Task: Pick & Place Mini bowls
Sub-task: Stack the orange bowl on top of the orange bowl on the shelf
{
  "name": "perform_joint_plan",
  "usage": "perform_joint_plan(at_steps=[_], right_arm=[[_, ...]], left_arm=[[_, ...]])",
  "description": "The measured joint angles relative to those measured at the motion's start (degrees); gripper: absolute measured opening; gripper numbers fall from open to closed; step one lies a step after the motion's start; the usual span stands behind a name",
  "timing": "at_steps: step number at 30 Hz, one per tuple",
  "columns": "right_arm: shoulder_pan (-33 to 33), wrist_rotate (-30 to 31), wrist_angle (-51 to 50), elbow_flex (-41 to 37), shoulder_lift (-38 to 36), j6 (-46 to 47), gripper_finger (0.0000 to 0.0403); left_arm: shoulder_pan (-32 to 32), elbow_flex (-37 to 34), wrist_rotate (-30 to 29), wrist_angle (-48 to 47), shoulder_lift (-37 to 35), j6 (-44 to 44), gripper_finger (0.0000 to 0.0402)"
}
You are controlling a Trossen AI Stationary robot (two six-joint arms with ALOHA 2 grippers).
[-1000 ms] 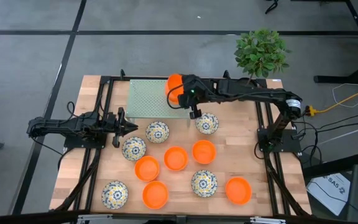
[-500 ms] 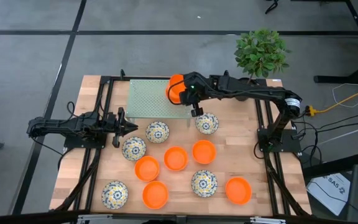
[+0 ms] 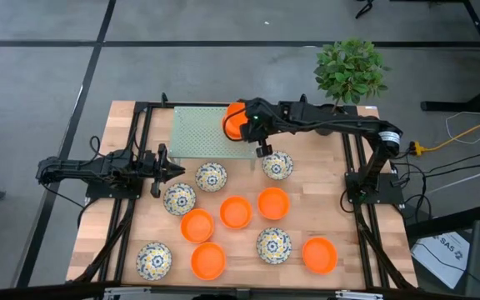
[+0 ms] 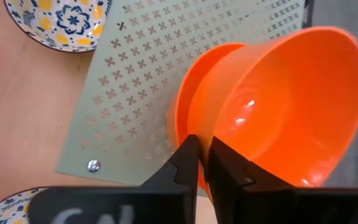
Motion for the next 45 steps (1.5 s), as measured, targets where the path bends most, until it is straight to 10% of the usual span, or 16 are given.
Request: perform_joint_plan(at_steps=[33,45], right_arm=[[-0.09,7.52,-0.6,0.0,0.55,-0.4,0.0037],[-0.04,9.0,-0.71,0.0,0.55,-0.32,0.0118]], left_arm=[[0.0,-0.02,-0.01,0.0,0.0,0.0,0.0038],[0.02,0.0,-0.01,0.0,-0.01,0.0,0.0038]])
